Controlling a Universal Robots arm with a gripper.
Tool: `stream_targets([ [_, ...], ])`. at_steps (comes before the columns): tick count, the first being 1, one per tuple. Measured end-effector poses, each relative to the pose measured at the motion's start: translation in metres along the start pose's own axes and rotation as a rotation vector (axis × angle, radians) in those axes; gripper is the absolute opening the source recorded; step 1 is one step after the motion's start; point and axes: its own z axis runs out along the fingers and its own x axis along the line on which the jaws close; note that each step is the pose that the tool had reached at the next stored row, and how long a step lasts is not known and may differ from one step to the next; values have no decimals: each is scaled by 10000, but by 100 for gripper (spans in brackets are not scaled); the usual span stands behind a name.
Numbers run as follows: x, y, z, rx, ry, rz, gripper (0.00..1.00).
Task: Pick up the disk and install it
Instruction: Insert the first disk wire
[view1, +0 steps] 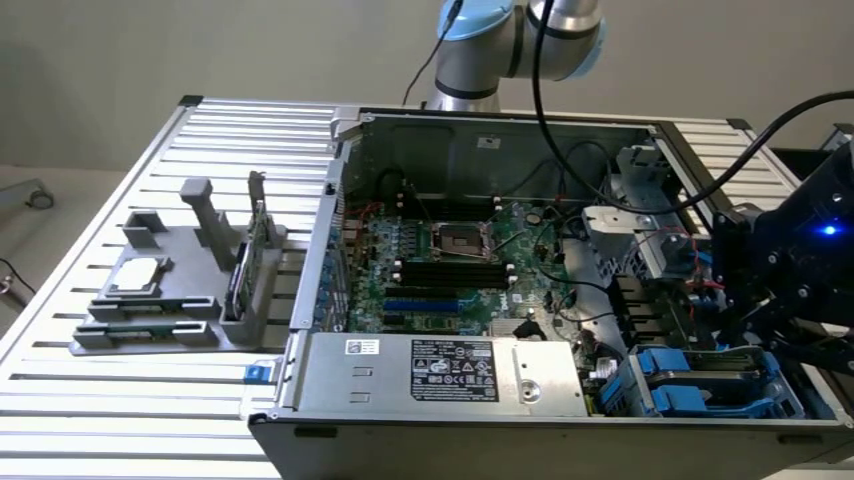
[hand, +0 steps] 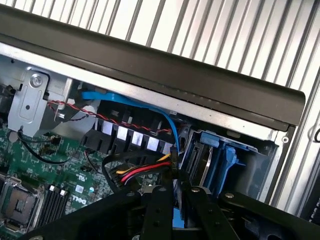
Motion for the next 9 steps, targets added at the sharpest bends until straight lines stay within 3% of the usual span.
stream_targets([
  [6, 0, 0, 1, 77, -343, 211, 16],
  [9, -2, -2, -3, 114, -408, 401, 16],
])
